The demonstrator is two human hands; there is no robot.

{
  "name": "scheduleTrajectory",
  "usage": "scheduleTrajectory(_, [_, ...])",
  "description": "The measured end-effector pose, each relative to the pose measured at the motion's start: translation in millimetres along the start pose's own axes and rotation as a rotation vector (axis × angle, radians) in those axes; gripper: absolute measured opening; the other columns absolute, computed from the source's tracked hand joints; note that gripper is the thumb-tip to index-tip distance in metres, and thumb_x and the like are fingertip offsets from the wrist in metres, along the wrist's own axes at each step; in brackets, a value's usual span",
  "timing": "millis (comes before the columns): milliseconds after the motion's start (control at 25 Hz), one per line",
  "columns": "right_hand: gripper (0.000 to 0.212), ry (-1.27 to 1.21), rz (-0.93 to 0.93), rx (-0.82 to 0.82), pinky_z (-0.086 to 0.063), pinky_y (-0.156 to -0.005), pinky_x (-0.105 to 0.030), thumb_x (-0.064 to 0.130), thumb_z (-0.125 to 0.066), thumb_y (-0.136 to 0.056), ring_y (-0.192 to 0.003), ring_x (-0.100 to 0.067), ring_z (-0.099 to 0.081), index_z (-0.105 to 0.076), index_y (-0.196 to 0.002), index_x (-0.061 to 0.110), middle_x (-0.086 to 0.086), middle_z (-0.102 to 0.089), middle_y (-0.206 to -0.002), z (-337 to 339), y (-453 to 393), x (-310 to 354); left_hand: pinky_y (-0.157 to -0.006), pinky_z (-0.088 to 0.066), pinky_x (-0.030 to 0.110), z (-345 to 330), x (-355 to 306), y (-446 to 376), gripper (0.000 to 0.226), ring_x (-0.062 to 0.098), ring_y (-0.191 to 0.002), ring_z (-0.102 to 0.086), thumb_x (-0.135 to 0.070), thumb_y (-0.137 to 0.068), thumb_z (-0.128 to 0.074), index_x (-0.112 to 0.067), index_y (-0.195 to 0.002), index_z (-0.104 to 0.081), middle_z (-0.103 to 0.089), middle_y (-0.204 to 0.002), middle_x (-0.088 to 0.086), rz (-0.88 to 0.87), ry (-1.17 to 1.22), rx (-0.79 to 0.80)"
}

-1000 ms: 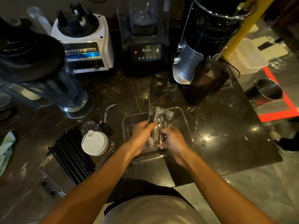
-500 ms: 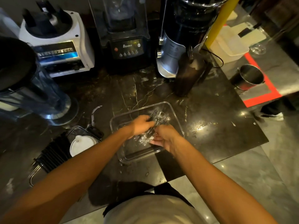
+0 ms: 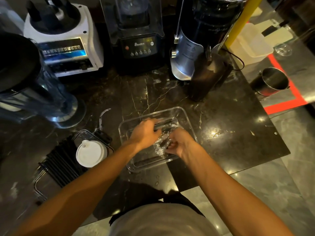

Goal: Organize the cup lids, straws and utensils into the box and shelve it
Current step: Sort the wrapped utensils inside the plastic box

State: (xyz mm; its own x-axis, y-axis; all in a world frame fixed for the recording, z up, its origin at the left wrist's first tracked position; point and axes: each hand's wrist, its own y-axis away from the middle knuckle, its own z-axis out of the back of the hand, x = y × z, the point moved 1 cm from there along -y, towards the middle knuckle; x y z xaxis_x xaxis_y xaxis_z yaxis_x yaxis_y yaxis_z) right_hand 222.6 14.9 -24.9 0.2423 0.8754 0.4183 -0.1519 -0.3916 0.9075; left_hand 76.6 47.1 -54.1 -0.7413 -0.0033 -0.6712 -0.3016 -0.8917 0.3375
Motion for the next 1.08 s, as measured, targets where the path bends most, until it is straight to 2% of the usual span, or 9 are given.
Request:
scheduleTrajectory(80, [0.024,0.019,-0.005,-0.012,-0.054,-0.058,-0.038,-0.003,-0.042,-0.097,-0.062,-0.017,-0.048,-0.056,-0.083,0.012,-0.003,-0.053,-0.064,2,1,2,-0.078,-0.056,0.025,-1,12,7,0.042,0.018,-0.096,-0.070,-0.029,-0.097,-0.066,-0.020,-0.139,-0.062,-0.063,-0.127,0.006,0.043,-0.007,-0.009])
scheduleTrajectory(120, [0.022,0.016,-0.011,-0.011,-0.050,-0.056,-0.038,-0.002,-0.043,-0.098,-0.067,-0.019,-0.049,-0.055,-0.085,0.011,-0.005,-0.053,-0.071,2,1,2,-0.092,-0.056,0.033,-3,16,9,0.044,0.023,-0.109,-0.066,-0.029,-0.097,-0.067,-0.021,-0.139,-0.062,-0.061,-0.128,0.006,0.061,-0.022,0.033])
scheduleTrajectory(240, [0.019,-0.022,-0.033,0.015,-0.054,-0.077,-0.044,-0.002,-0.041,-0.097,-0.077,-0.025,-0.055,-0.055,-0.086,0.006,-0.010,-0.054,-0.083,0,-3,1,-0.108,-0.049,0.043,-7,19,9,0.041,0.026,-0.124,-0.059,-0.022,-0.098,-0.066,-0.021,-0.138,-0.064,-0.060,-0.134,0.004,0.048,-0.030,0.121])
scheduleTrajectory(400, [0.022,-0.153,-0.019,0.014,-0.055,-0.091,-0.045,-0.006,-0.035,-0.096,-0.082,-0.028,-0.053,-0.052,-0.086,0.004,-0.015,-0.049,-0.083,0,-14,-5,-0.103,-0.049,0.028,-7,13,4,0.043,0.018,-0.123,-0.061,-0.012,-0.098,-0.066,-0.017,-0.140,-0.062,-0.060,-0.138,0.001,0.026,0.081,0.061])
scheduleTrajectory(600, [0.033,-0.150,0.013,0.040,-0.057,-0.095,-0.048,-0.010,-0.038,-0.093,-0.089,-0.031,-0.059,-0.054,-0.120,0.001,-0.019,-0.056,-0.097,3,-16,-10,-0.070,-0.045,0.000,-8,15,17,0.028,-0.010,-0.088,-0.062,-0.011,-0.099,-0.063,-0.022,-0.124,-0.067,-0.066,-0.111,-0.014,0.213,0.403,-0.219])
scheduleTrajectory(680, [0.032,-0.165,0.010,0.050,-0.059,-0.091,-0.048,-0.010,-0.038,-0.094,-0.095,-0.034,-0.061,-0.054,-0.121,-0.002,-0.021,-0.057,-0.100,4,-15,-11,-0.061,-0.047,0.007,-14,14,24,0.016,-0.006,-0.079,-0.064,-0.013,-0.100,-0.062,-0.021,-0.111,-0.070,-0.072,-0.099,-0.009,0.413,0.625,-0.291])
scheduleTrajectory(840, [0.029,-0.265,-0.006,0.086,-0.060,-0.085,-0.046,-0.011,-0.039,-0.094,-0.107,-0.038,-0.066,-0.057,-0.116,-0.005,-0.024,-0.059,-0.108,5,-14,-12,-0.086,-0.055,0.034,-25,10,31,0.016,0.017,-0.102,-0.066,-0.008,-0.101,-0.058,-0.018,-0.106,-0.069,-0.071,-0.113,0.006,0.676,1.031,-0.203])
scheduleTrajectory(960, [0.029,-0.355,0.003,0.105,-0.057,-0.088,-0.046,-0.014,-0.036,-0.092,-0.099,-0.034,-0.067,-0.058,-0.108,-0.003,-0.022,-0.062,-0.102,0,-14,-11,-0.108,-0.051,0.044,-26,4,25,0.035,0.023,-0.118,-0.063,0.000,-0.100,-0.053,-0.013,-0.132,-0.063,-0.067,-0.128,0.011,0.670,1.014,-0.230])
scheduleTrajectory(1080, [0.034,-0.341,0.020,0.080,-0.058,-0.088,-0.046,-0.014,-0.034,-0.093,-0.102,-0.033,-0.068,-0.058,-0.115,-0.005,-0.024,-0.063,-0.112,-1,-17,-11,-0.109,-0.049,0.048,-23,2,20,0.035,0.030,-0.121,-0.064,-0.003,-0.099,-0.052,-0.009,-0.132,-0.064,-0.070,-0.127,0.013,0.647,0.936,-0.309])
